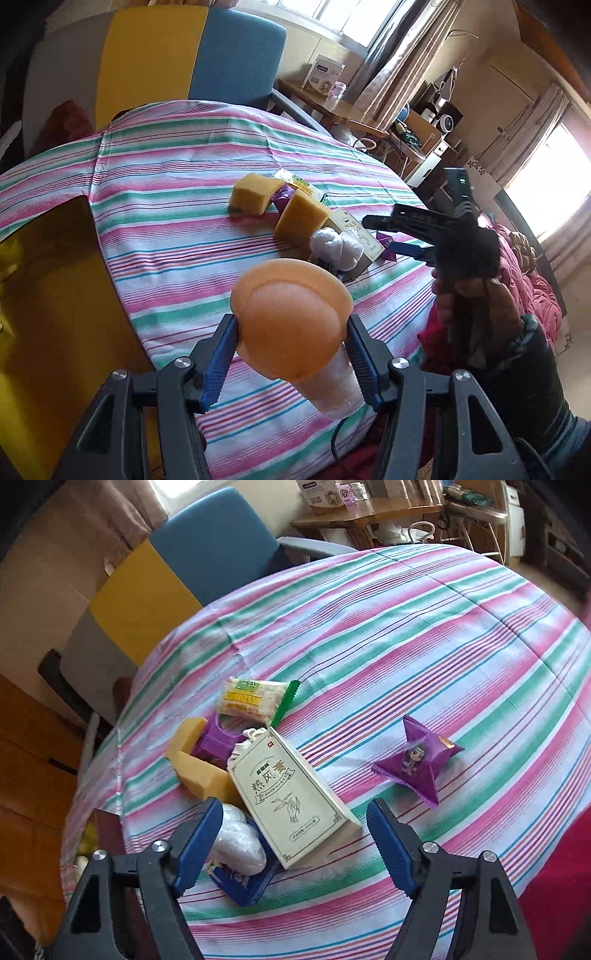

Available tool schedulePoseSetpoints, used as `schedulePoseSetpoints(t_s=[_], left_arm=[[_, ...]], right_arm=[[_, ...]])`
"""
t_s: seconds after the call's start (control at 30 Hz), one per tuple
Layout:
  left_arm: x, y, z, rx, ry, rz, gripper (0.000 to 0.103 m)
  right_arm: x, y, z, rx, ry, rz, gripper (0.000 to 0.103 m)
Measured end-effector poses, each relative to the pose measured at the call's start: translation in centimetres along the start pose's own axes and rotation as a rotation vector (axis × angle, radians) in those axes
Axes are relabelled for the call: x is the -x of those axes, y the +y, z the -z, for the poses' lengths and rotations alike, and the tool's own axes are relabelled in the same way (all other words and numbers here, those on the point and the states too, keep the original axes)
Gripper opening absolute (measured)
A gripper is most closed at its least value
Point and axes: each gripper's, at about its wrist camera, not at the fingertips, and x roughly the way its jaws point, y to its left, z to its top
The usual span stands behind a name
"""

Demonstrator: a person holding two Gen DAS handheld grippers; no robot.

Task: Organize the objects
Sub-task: 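Grasp the peach mushroom bottle with the left gripper while the right grasps the cream box, then lower the mushroom bottle into the tray and open the left gripper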

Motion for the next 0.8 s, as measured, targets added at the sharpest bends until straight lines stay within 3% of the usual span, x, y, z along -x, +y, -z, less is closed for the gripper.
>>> schedulePoseSetpoints(t_s=[0.23, 0.27, 0.37, 0.5, 0.63, 0.8], left_arm=[[4.8, 3.6, 2.1, 0.069, -0.053, -0.026, 0.059], [5.5, 4.3, 2.4, 0.08, -0.061, -0.035, 0.059], [8.0, 6.6, 3.5, 0.116, -0.088, -0.086, 0.059], [11.2, 10.6, 5.6, 0.175, -0.096, -0.189, 0.059], [12.8, 15.4, 7.9, 0.249, -0.054, -0.304, 0.059], [12.6, 19.2, 8.4, 0.285, -0.013, -0.365, 0.059]], right_arm=[[-4.4, 2.3, -0.3, 0.15, 0.075, 0.128, 0.081], [-4.8, 2.3, -0.2, 0.164, 0.079, 0.14, 0.077], [-5.1, 2.2, -0.1, 0.19, 0.081, 0.172, 0.057], [-4.7, 2.1, 0.0, 0.193, 0.055, 0.179, 0.054], [-3.8, 1.5, -0.4, 0.158, 0.013, 0.178, 0.052], [-3.1, 1.5, -0.7, 0.143, -0.024, 0.177, 0.052]])
